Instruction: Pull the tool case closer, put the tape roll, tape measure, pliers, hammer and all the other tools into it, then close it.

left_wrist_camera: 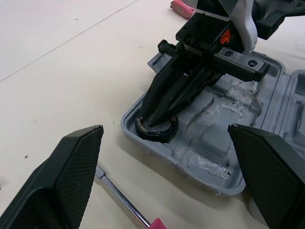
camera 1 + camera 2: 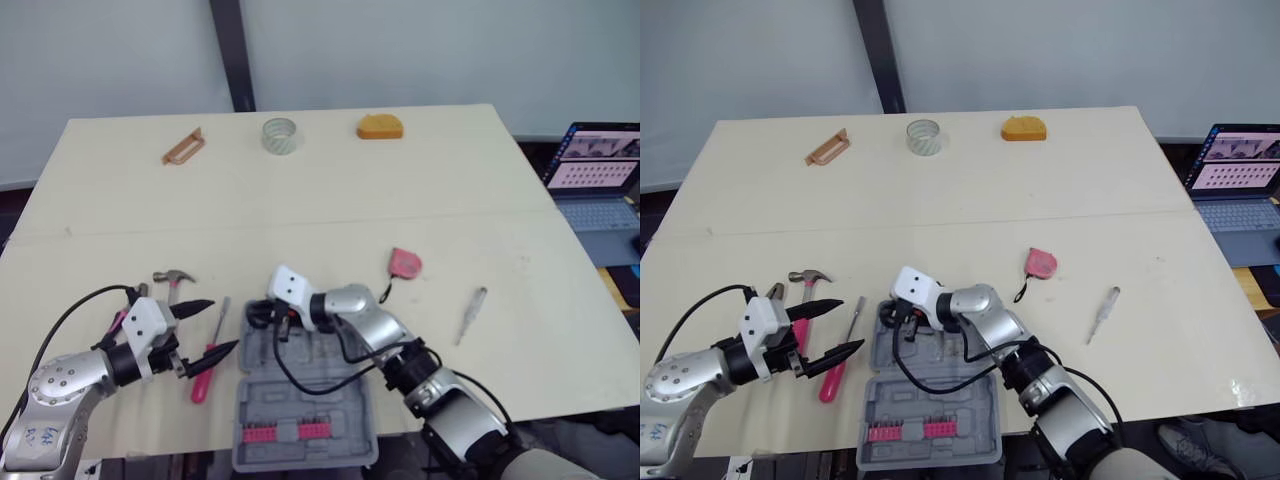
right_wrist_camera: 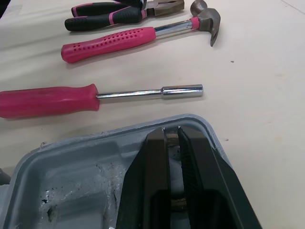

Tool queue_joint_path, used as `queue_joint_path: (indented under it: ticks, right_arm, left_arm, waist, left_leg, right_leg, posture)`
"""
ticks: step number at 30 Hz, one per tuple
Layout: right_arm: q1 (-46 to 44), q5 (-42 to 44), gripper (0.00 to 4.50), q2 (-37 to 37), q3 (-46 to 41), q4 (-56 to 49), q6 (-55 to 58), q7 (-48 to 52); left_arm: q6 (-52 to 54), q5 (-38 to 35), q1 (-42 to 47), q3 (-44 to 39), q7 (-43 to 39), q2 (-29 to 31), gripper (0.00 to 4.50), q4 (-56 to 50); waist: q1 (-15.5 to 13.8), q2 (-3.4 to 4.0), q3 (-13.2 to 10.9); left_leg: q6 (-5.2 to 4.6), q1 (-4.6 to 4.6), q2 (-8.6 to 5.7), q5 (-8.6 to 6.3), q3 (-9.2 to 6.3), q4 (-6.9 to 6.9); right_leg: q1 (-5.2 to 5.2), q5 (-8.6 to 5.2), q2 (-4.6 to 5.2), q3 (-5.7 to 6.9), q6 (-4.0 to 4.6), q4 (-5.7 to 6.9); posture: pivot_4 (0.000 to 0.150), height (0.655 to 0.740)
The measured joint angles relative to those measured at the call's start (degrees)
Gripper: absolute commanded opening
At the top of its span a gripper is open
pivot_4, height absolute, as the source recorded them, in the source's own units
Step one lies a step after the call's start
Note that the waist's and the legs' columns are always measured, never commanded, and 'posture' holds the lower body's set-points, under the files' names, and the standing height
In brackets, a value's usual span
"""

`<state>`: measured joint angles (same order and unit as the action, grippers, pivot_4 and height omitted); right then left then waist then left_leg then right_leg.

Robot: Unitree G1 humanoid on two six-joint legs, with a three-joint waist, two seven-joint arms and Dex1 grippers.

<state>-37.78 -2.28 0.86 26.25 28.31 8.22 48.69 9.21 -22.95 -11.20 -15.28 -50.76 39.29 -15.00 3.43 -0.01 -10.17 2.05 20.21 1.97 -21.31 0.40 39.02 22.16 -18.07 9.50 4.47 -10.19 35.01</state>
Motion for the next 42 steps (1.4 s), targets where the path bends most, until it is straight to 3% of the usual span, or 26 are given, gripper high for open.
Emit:
queue_joint_path:
  ticks: [33,38,42]
  right_arm:
    - [-1.1,-4.3,0.48,1.6,1.6,5.7,-4.6,-2.5]
    - [2.0,2.0,0.48,1.6,-2.6,2.5,-4.2,0.8]
    - [1.4,7.1,0.48,-0.8,-6.5,-6.2,0.4,3.4]
  left_arm:
    - [0.0,0.0,-0.4,0.0,0.6,0.0,4.50,0.0]
    - [0.4,-0.1,-0.4,0.0,1.0,0.0,4.50,-0.1]
    - [2.6,-1.6,-0.3,-2.0,1.7,0.0,4.50,-0.1]
  waist:
    - [0.1,0.03,0.0]
    - [0.0,0.03,0.0]
    - [0.0,0.04,0.0]
  left_leg:
    - [0.02,-0.08,0.01,0.00,-0.01,0.01]
    - [0.02,-0.02,0.01,0.00,-0.01,0.03]
    - [0.02,0.02,0.02,0.00,-0.01,0.02]
  right_leg:
    - [-0.08,0.00,0.00,0.00,0.01,0.04]
    - [-0.04,0.00,0.00,0.00,0.01,0.02]
    - [0.01,0.00,0.00,0.00,0.01,0.03]
  posture:
    - [0.150,0.7400]
    - [0.150,0.7400]
    - [0.150,0.7400]
